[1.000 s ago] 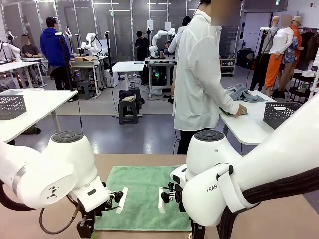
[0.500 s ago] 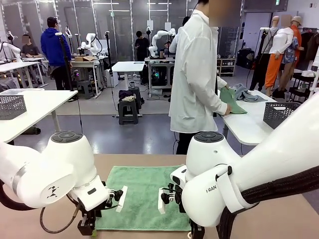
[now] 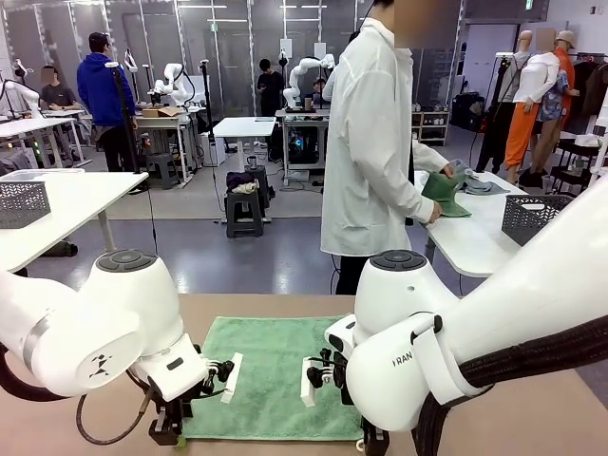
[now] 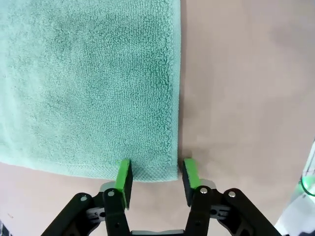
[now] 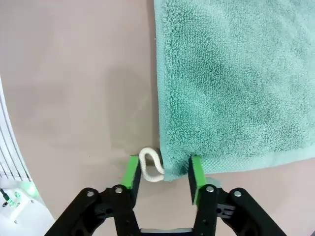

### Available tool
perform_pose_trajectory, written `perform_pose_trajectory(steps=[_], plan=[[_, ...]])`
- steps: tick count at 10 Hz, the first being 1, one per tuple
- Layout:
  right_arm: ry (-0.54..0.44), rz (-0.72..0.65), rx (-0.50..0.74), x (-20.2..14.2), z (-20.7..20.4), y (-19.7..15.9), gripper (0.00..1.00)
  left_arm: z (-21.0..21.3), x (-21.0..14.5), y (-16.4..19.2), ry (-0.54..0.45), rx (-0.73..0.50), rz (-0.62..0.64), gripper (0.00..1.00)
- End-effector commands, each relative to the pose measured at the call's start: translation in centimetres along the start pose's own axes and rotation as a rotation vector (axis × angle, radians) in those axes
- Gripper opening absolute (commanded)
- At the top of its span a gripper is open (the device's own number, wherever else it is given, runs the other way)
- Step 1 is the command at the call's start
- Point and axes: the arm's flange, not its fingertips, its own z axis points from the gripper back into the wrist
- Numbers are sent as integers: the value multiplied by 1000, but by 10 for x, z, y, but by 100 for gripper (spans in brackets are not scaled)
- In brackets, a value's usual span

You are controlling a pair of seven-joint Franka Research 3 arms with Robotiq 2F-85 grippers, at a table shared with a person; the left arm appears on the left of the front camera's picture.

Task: Fold the towels and place them in the basket.
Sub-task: When a person lays out a Towel with hook on the table, fold it in half twice.

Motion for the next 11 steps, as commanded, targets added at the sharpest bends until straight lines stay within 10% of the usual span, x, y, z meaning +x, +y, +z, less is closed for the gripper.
perform_pose_trajectory(steps=[1,4,7,8,9,10,11], plan=[[3,-7,18,-16,-8,13,44,-2,-11,-14,4,0,14,54],[1,-3,28,-15,-6,10,44,1,-12,-11,0,-2,11,54],[-2,-3,22,-15,-4,9,4,4,-9,-8,9,11,4,15],[2,0,16,-14,-3,7,22,5,-7,-7,18,16,1,33],[6,5,15,-13,0,6,0,7,-6,-6,26,15,-3,0],[8,9,14,-12,2,5,2,8,-6,-4,30,13,-6,13],[12,14,18,-10,3,4,0,10,-6,-4,33,12,-9,0]])
